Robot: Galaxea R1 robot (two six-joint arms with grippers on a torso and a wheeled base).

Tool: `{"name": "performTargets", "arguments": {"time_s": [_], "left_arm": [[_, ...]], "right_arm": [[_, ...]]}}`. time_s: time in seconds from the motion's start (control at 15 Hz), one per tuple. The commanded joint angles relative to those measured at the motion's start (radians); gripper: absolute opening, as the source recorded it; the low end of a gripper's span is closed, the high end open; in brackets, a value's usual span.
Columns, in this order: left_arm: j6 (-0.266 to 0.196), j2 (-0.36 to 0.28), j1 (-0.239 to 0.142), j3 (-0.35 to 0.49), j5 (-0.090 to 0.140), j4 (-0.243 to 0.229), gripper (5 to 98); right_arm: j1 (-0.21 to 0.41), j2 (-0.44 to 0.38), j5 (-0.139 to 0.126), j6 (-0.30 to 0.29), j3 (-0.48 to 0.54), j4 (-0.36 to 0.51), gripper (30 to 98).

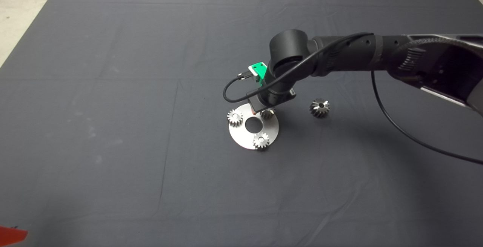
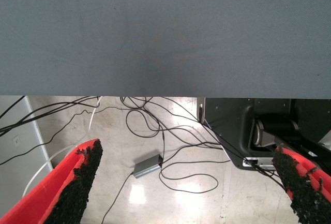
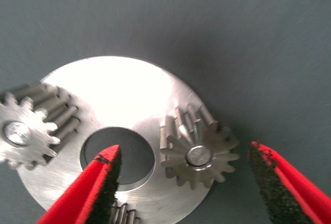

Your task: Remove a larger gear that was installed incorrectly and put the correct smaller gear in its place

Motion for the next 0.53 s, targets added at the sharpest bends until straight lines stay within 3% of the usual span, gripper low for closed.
{"name": "performTargets", "arguments": {"time_s": [0.0,0.2,0.47], "left_arm": [[0.006,-0.008,0.0,-0.003,0.014,0.008,84.3],[0.006,-0.013,0.0,0.0,0.024,0.007,84.3],[0.007,-0.03,0.0,-0.001,0.026,0.004,84.3]], "right_arm": [[0.102,0.008,-0.099,0.009,0.015,-0.001,66.5],[0.147,0.013,-0.099,0.014,0.039,0.06,70.4],[0.147,-0.029,-0.101,0.088,0.147,0.11,78.0]]}}
